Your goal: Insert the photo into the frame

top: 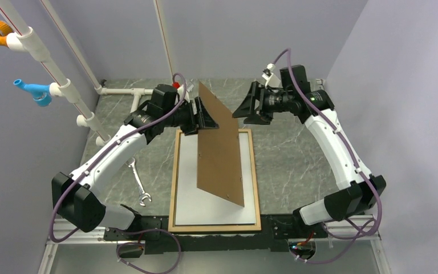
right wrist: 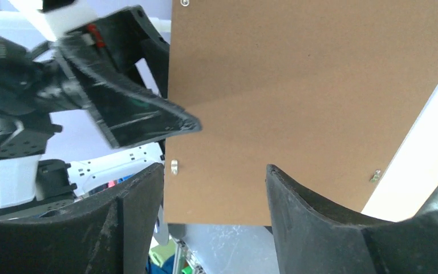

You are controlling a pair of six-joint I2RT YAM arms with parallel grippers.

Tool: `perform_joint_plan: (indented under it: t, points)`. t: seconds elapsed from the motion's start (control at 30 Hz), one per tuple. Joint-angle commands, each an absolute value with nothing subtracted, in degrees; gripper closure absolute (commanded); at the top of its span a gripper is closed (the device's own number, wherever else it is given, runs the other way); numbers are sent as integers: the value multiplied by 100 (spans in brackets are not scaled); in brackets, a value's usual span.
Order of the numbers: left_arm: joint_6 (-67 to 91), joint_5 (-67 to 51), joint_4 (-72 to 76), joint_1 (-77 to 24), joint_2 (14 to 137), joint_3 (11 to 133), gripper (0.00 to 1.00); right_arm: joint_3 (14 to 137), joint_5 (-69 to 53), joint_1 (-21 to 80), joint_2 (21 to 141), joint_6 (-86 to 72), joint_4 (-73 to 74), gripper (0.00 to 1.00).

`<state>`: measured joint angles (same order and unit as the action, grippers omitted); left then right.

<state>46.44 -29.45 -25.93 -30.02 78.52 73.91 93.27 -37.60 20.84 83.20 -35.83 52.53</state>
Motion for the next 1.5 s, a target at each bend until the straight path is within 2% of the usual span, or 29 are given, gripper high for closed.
perform_joint_plan:
  t: [0.0, 0.2, 0.4, 0.63, 0.67, 0.9, 1.17, 1.47]
  points:
    - [4315, -2457, -3013, -3005, 7802, 7270, 32, 8942, -4247, 1706, 7805, -3731, 4487, 30]
    - [4034, -2012, -3643, -3001, 7959, 7644, 46, 8638, -4055, 1434, 7665, -3414, 4593, 16]
    - [3790, -1700, -3985, -3003, 7977, 7876, 69, 8103, -4024, 1222, 7501, -3340, 4367, 1]
    - [3956, -2048, -3681, -2989, 7894, 7696, 98, 7585, -4085, 960, 7355, -3183, 4129, 0]
    - [3975, -2075, -3660, -2976, 7880, 7691, 100, 7494, -4105, 920, 7333, -3170, 4077, 0]
    - [4350, -2538, -3174, -2573, 7487, 7510, 100, 6795, -4458, 564, 7110, -3132, 3558, 0]
    - [4808, -3238, -2193, -1963, 6627, 7211, 100, 5918, -5448, -402, 6865, -3247, 2762, 1]
    - [5869, -4927, -395, -1554, 6346, 6707, 100, 5236, -6498, -527, 6819, -4185, 969, 3]
